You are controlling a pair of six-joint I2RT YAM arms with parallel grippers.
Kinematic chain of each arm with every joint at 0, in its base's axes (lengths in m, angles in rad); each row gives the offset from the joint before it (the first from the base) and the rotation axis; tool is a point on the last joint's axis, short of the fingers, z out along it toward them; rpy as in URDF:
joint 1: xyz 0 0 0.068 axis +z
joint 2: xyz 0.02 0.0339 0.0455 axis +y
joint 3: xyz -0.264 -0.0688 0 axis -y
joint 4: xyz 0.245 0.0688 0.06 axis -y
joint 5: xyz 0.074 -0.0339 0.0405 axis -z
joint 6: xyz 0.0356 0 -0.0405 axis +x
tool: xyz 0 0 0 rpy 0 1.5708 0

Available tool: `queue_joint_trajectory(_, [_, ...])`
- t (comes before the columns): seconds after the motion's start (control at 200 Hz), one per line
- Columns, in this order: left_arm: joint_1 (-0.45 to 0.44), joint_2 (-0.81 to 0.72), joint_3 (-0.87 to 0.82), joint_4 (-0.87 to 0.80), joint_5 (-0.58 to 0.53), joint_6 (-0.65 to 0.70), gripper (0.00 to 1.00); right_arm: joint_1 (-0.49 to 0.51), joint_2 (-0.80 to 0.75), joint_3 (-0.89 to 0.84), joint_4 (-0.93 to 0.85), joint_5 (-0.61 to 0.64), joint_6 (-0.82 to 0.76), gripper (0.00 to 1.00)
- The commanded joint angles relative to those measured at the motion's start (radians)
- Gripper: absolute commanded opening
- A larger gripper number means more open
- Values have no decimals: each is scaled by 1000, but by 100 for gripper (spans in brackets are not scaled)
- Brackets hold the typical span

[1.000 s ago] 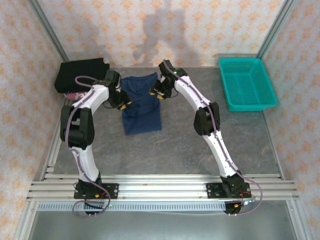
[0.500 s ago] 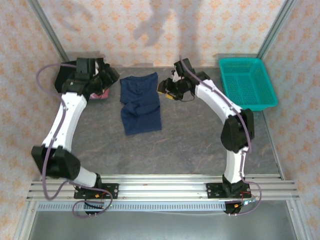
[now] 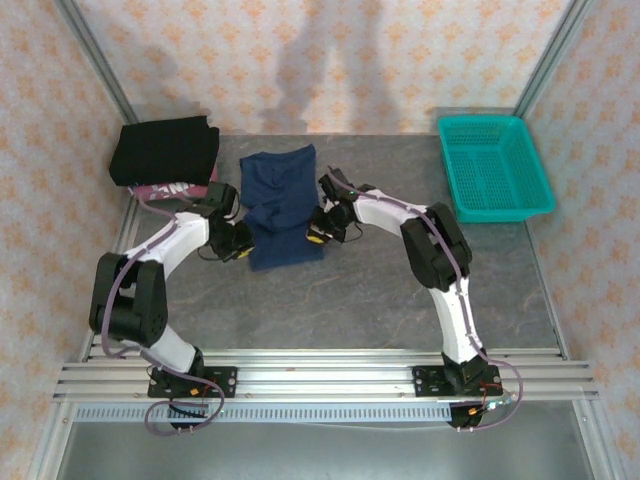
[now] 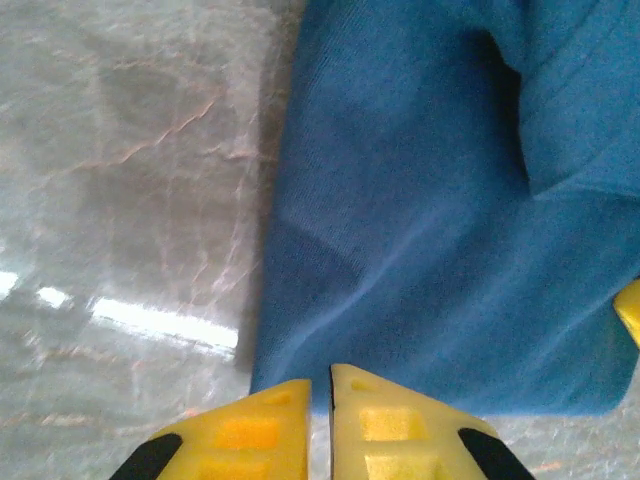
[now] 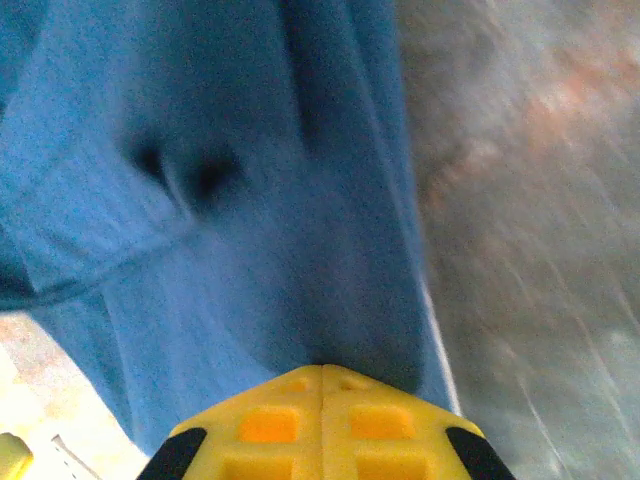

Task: Fold and stack the t-shirts

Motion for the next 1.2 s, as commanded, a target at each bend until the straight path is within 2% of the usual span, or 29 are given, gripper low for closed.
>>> queue_joint_trajectory(0.0, [-5,81,88,71,16,4,12,1,60,132,3,29,20,2])
queue_joint_trajectory(0.3, [0,402,412,20,-2,13,11,-38,302,486,-72,33,90,4])
queue_joint_trajectory(0.455, [25,445,543,58,-41,-53,13,-54,361,652,62,30,165,16])
queue_joint_trajectory(0.57, [48,445,593,111,-58,-128,23,-61,372,766,74,22,158,30])
queue_joint_trajectory(0.61, [52,440,609,111,-66,-136,30,-59,352,771,42,34,134,35])
queue_joint_trajectory(0.666, [56,427,623,108,-53,-131,41,-59,303,733,-10,61,91,45])
queue_joint_trajectory(0.746, [57,371,595,83,-56,-105,54,-58,187,587,-43,105,27,54])
queue_joint_trajectory(0.786, [63,325,549,72,-68,-98,62,-59,121,499,-67,151,0,59])
queue_joint_trajectory(0.846, [76,226,453,78,-74,-87,68,-59,20,362,-88,208,-35,66])
queue_joint_trajectory(0.996, [72,-8,213,48,-50,-33,72,-43,-177,23,-4,172,-63,71])
queue_joint_trajectory(1.096, [60,-131,73,-31,-56,15,72,-18,-223,-105,18,145,-67,72])
queue_joint_trajectory(1.191, [54,-218,-61,-22,-29,33,72,17,-241,-188,55,118,-63,72])
